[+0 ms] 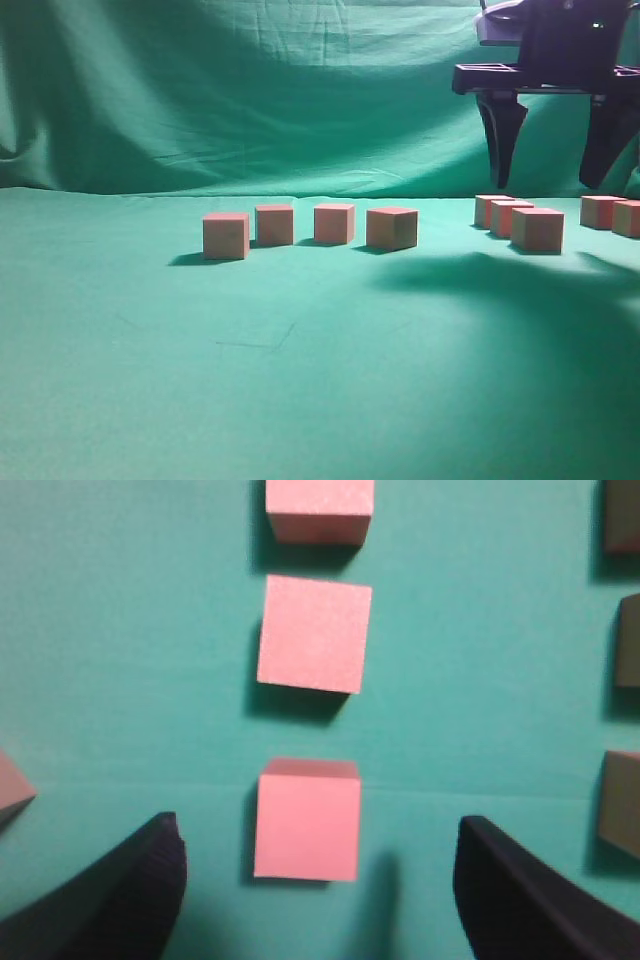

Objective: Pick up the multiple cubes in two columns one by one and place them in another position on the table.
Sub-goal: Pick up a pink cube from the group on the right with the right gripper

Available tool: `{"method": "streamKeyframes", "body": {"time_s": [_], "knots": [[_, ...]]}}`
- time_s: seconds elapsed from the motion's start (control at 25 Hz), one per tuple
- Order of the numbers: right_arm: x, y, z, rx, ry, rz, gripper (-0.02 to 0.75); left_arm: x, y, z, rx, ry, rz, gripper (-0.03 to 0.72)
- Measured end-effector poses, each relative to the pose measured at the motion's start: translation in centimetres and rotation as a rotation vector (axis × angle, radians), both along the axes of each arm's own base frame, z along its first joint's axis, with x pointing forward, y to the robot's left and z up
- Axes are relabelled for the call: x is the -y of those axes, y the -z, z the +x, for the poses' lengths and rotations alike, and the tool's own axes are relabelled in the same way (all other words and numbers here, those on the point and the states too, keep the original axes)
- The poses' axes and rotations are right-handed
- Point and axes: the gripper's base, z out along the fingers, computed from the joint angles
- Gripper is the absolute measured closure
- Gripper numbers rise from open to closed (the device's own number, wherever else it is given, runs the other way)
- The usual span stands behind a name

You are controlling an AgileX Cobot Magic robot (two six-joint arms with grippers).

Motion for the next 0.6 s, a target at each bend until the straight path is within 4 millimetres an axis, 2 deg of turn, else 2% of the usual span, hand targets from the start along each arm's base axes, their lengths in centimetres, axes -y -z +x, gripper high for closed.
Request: {"method": "streamKeyframes", "body": {"time_s": [0.44,0.6], "knots": [[-0.2,3.3,0.7,-0.065,-0.001,-0.018,0.197,0.0,0.0,0.0,0.000,0.000,0.000,0.688],[-0.3,3.4,0.9,-0.040,-0.003,-0.009,0.329,0.0,0.0,0.0,0.000,0.000,0.000,0.688]]}}
